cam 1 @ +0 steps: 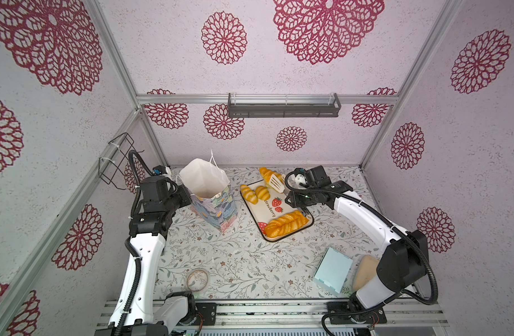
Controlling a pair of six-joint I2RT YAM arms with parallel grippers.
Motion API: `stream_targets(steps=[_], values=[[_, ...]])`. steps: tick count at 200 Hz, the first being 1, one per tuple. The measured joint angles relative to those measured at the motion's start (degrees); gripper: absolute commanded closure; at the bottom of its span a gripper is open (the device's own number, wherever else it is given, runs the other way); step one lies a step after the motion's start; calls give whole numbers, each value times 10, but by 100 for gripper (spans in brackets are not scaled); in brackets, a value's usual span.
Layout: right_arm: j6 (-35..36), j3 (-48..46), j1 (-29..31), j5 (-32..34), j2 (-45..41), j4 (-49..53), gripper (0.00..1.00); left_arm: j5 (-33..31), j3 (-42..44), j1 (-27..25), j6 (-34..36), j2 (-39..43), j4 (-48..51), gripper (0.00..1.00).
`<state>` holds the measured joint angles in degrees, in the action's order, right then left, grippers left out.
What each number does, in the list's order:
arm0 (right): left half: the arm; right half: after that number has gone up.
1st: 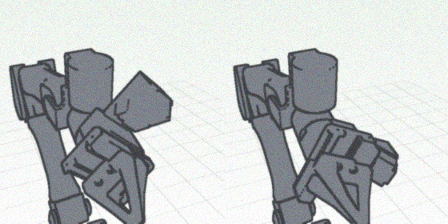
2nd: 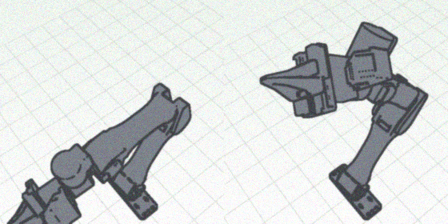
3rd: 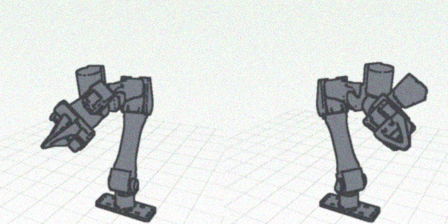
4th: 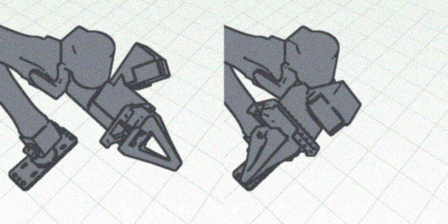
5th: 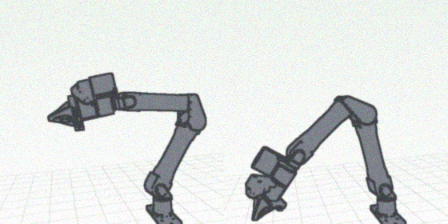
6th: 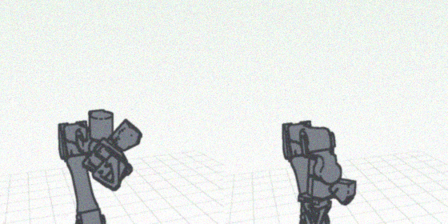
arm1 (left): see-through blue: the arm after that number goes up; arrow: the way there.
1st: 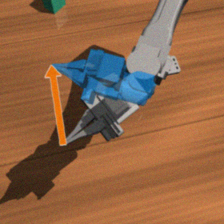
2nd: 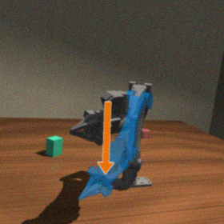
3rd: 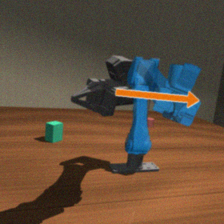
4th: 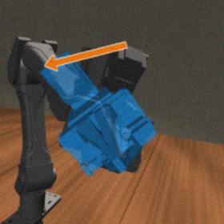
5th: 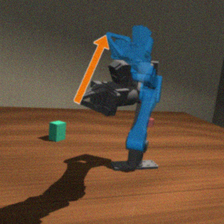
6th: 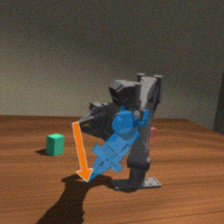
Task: Place the fake bread into the paper bag
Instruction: 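Carry the croissant in the tongs over the paper bag mouth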
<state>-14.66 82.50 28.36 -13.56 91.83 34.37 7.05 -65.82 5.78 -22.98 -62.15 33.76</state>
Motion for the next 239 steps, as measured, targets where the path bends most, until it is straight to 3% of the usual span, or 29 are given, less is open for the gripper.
stream_targets(steps=[239], values=[[27,73,89,-46,-25,8,56,0,0,0,0,0,0,87]])
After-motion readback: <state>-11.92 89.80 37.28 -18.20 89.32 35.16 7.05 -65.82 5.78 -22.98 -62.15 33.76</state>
